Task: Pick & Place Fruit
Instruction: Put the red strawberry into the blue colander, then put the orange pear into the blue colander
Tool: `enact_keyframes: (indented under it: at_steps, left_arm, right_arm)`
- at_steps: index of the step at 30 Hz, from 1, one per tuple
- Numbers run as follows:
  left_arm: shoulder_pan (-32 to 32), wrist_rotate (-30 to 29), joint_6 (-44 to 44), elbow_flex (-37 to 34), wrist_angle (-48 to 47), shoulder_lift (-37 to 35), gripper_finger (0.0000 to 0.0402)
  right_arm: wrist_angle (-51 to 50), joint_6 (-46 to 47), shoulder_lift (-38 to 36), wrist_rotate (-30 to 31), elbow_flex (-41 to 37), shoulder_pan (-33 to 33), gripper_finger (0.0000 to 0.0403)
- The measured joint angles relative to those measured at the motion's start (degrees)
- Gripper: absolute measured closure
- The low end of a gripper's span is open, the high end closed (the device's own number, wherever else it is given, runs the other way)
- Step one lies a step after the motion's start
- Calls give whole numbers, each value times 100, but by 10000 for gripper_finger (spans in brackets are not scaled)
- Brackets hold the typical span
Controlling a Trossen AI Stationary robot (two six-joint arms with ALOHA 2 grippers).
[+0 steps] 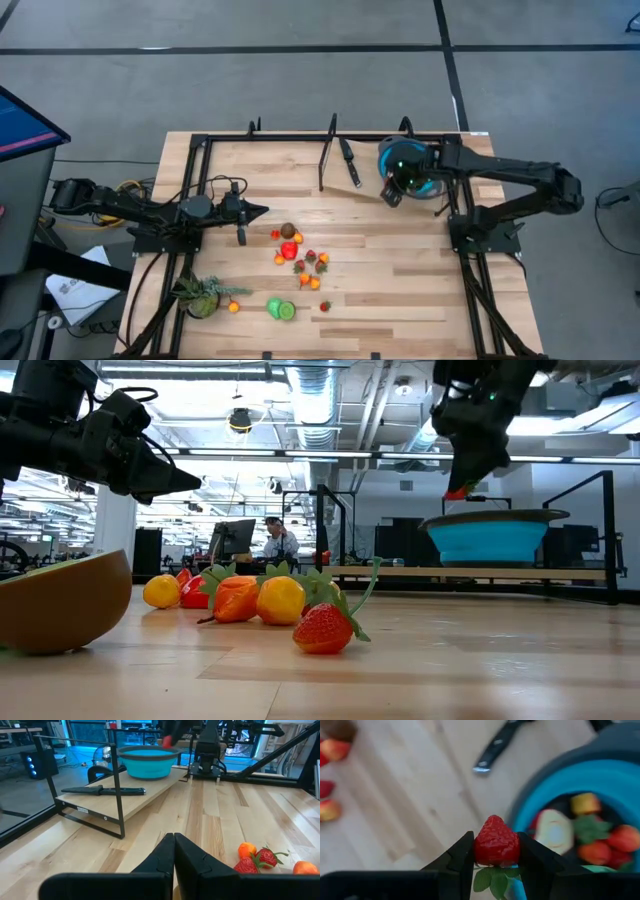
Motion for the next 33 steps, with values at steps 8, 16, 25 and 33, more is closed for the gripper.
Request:
enact_keyframes:
  at_steps: [8, 16, 25, 33]
  left_arm:
    - [-1, 0, 1, 1, 0, -1, 401]
    - [-1, 0, 1, -1, 0, -1, 401]
    - [-1, 0, 1, 1, 0, -1, 401]
    - [0, 0, 1, 0, 2, 0, 401]
  right_arm:
    - [6, -249, -2, 20, 0, -600, 285]
    - [4, -247, -2, 20, 0, -958, 243]
    - [7, -380, -2, 150, 0, -1221, 194]
    - [10, -398, -118, 152, 67, -1031, 211]
